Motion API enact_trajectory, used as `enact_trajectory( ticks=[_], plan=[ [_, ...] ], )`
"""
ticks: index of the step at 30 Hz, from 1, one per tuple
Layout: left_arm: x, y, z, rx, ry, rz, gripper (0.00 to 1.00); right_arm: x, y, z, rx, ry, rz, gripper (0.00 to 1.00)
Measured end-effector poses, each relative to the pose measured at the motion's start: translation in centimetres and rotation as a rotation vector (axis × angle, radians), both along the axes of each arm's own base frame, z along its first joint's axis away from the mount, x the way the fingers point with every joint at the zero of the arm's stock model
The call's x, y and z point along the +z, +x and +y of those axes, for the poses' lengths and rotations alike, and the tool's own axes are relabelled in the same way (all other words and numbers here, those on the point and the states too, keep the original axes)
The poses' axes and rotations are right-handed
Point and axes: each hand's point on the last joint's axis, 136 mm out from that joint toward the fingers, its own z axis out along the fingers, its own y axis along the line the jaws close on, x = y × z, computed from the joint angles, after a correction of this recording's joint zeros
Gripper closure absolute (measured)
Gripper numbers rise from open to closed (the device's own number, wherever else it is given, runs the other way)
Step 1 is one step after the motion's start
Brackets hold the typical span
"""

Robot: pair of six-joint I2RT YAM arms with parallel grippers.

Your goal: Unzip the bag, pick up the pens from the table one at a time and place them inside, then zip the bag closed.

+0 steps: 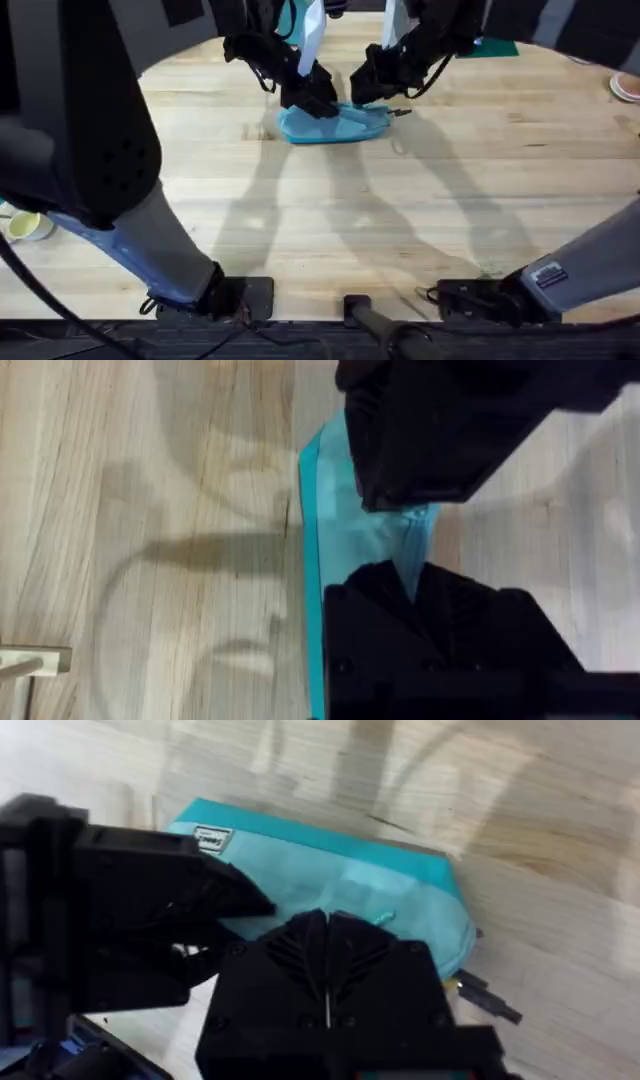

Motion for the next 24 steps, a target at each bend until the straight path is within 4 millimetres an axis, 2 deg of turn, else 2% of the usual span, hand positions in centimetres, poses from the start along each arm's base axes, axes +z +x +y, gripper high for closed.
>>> enact_trajectory(
  ticks=[14,18,24],
  plan=[
    [0.0,0.1,0.0,0.000,-0.001,-0.004,0.959,7.0,0.8,-1.3,-0.042,0.008,-0.212,0.971],
    [0.0,0.1,0.0,0.000,-0.001,-0.003,0.959,7.8,1.0,-1.9,-0.057,0.011,-0.232,0.971],
    [0.0,0.1,0.0,0.000,-0.001,-0.003,0.959,7.9,1.3,-2.6,-0.077,0.005,-0.238,0.971]
  ],
)
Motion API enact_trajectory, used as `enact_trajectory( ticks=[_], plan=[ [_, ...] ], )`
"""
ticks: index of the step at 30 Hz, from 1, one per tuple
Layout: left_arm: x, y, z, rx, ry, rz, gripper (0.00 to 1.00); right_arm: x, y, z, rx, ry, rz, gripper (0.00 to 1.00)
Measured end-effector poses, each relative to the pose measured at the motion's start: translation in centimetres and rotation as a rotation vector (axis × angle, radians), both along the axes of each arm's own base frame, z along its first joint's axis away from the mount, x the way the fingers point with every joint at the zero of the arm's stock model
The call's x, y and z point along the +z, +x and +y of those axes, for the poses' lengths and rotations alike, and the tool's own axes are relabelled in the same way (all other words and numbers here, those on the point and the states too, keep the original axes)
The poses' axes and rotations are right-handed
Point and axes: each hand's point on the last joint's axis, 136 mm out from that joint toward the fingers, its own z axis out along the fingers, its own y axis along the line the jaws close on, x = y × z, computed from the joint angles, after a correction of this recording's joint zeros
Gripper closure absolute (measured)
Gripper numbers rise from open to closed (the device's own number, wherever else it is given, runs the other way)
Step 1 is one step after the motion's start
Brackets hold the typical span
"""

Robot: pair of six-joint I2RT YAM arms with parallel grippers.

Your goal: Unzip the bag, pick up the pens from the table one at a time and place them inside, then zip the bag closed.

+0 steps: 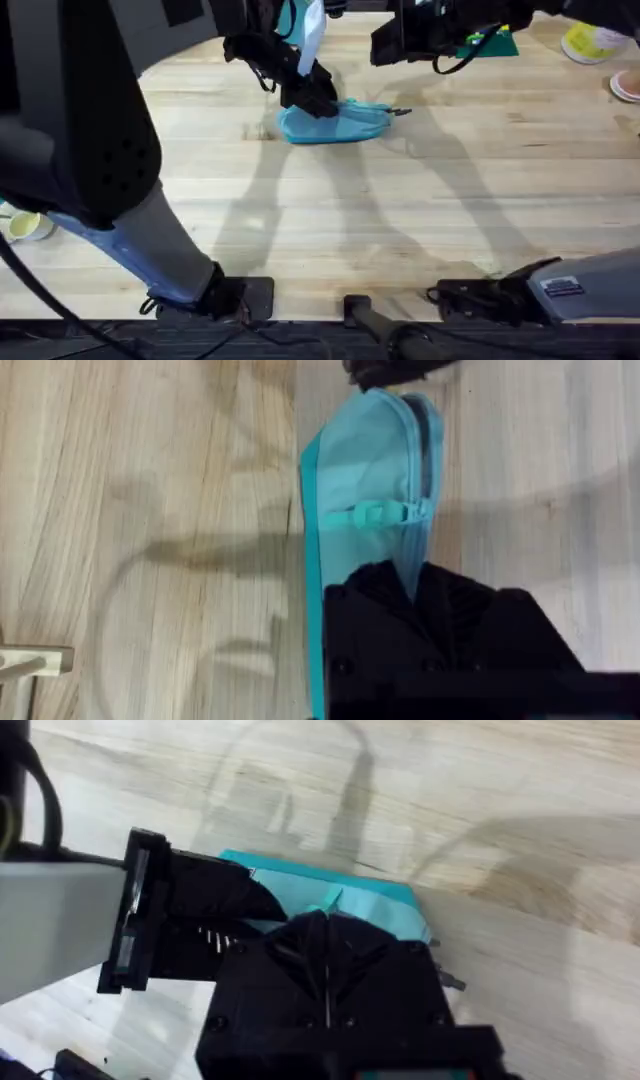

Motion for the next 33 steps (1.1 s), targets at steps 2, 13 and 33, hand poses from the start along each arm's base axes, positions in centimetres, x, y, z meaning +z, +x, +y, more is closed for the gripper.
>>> enact_trajectory(
  ticks=[2,13,33],
  plan=[
    [0.00,0.00,0.00,0.000,0.000,0.000,0.959,-0.02,0.01,-0.05,-0.009,0.002,0.004,0.896],
    [0.00,0.00,0.00,0.000,0.000,0.000,0.959,-0.03,0.00,-0.06,-0.059,0.029,0.031,0.005],
    [0.00,0.00,0.00,0.000,0.000,0.000,0.959,-0.25,-0.55,-0.04,-0.082,0.059,0.079,0.005]
  ],
)
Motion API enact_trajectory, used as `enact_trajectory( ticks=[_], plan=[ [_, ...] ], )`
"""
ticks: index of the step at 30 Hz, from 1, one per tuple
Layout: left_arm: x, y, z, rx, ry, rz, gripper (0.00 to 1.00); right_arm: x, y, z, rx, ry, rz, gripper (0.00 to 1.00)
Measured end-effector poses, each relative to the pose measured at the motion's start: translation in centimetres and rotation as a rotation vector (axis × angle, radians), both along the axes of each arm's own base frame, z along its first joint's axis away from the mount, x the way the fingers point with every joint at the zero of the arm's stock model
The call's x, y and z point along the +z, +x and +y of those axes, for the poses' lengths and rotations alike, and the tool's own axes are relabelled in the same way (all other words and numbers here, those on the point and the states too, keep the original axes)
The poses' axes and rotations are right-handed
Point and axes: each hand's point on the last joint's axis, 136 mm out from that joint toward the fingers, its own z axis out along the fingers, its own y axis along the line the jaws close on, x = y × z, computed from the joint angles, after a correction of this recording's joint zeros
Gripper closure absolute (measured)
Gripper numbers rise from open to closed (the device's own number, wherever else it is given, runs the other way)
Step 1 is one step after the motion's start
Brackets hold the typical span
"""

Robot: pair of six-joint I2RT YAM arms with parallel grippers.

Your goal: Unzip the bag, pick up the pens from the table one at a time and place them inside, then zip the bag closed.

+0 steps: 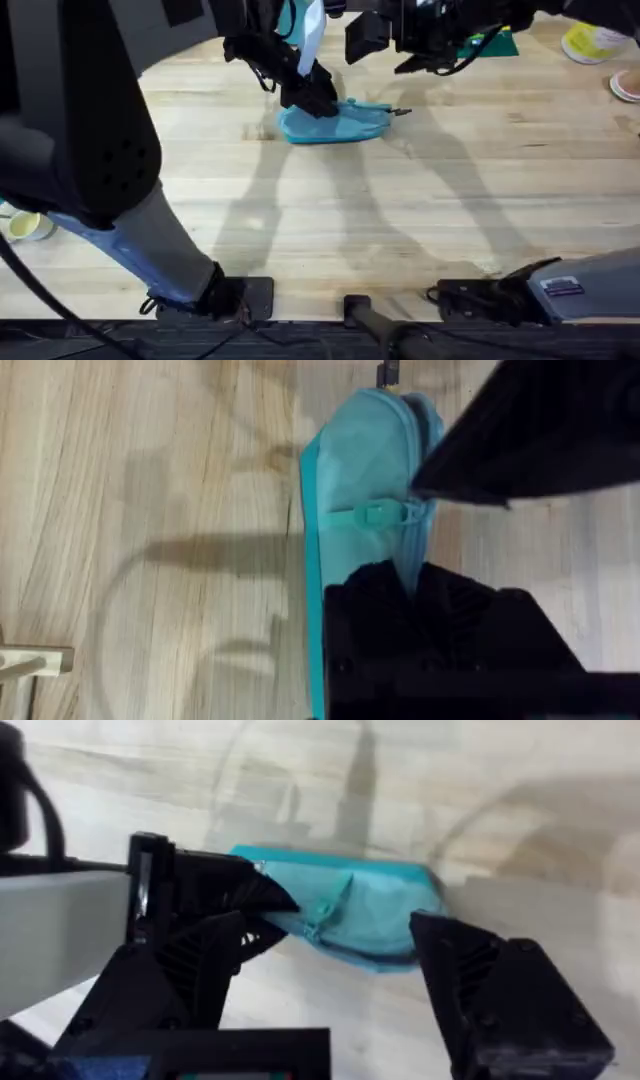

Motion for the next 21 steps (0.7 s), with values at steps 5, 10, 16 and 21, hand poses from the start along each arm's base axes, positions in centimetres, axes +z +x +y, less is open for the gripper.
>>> enact_trajectory(
  ticks=[5,10,16,21],
  plan=[
    [0.0,0.0,0.0,0.000,0.000,0.000,0.959,-0.6,-0.7,-1.3,-0.066,0.018,0.083,0.005],
    [0.0,0.0,0.0,0.000,0.000,0.000,0.959,-2.0,-1.8,-2.3,-0.110,-0.008,0.204,0.006],
    [0.0,0.0,0.0,0.000,0.000,0.000,0.959,-3.2,-0.5,-1.8,-0.114,-0.037,0.295,0.005],
    [0.0,0.0,0.0,0.000,0.000,0.000,0.959,-2.9,1.3,-1.1,-0.103,-0.034,0.294,0.006]
  ],
)
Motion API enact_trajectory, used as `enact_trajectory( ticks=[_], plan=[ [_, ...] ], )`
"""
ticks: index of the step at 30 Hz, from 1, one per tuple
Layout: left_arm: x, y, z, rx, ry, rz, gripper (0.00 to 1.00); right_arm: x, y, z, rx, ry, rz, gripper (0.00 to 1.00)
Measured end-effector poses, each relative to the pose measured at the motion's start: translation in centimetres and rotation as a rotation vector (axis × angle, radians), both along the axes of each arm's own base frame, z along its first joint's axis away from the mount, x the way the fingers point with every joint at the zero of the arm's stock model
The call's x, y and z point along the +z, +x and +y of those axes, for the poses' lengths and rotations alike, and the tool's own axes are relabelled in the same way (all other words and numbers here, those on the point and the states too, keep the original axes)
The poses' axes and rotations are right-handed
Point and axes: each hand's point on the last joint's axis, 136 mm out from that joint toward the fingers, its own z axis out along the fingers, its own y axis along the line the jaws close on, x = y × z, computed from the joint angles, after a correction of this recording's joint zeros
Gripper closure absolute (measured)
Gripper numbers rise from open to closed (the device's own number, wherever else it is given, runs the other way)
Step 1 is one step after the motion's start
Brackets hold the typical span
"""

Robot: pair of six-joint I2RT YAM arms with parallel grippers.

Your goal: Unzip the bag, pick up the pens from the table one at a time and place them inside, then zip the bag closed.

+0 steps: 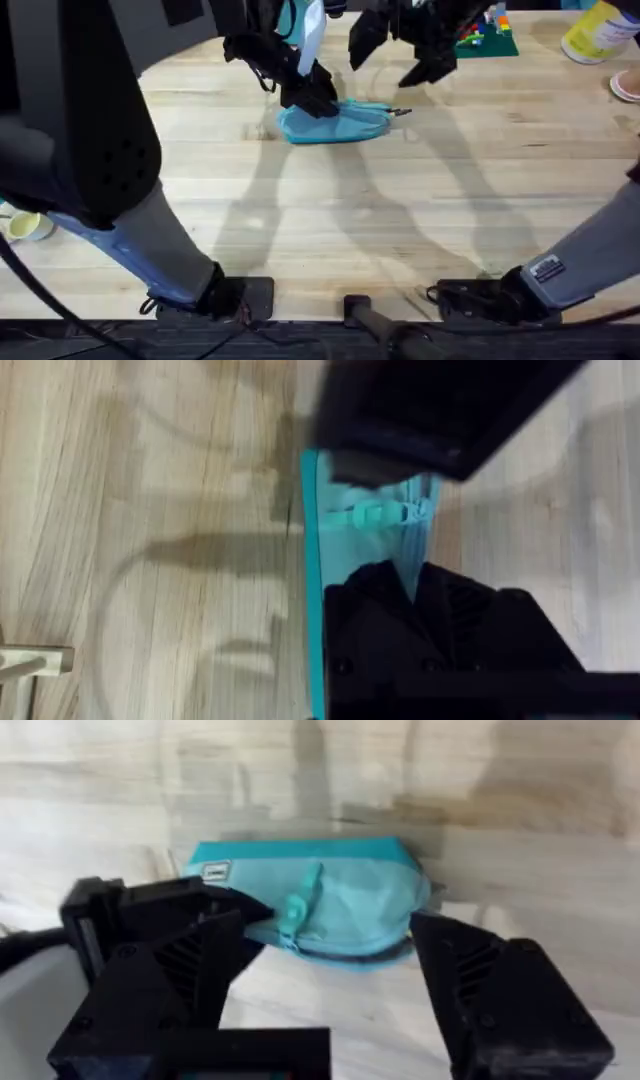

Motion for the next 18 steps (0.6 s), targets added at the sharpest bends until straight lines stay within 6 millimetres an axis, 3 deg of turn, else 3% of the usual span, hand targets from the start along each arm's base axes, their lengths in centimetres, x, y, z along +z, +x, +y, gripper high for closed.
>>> enact_trajectory(
  ticks=[3,7,18],
  plan=[
    [0.0,0.0,0.0,0.000,0.000,0.000,0.959,-0.2,0.5,0.6,0.017,0.009,-0.002,0.006],
    [0.0,0.0,0.0,0.000,0.000,0.000,0.959,-1.8,-0.7,1.5,0.062,-0.009,0.061,0.006],
    [0.0,0.0,0.0,0.000,0.000,0.000,0.959,-2.7,-1.1,2.2,0.087,-0.018,0.079,0.005]
  ],
)
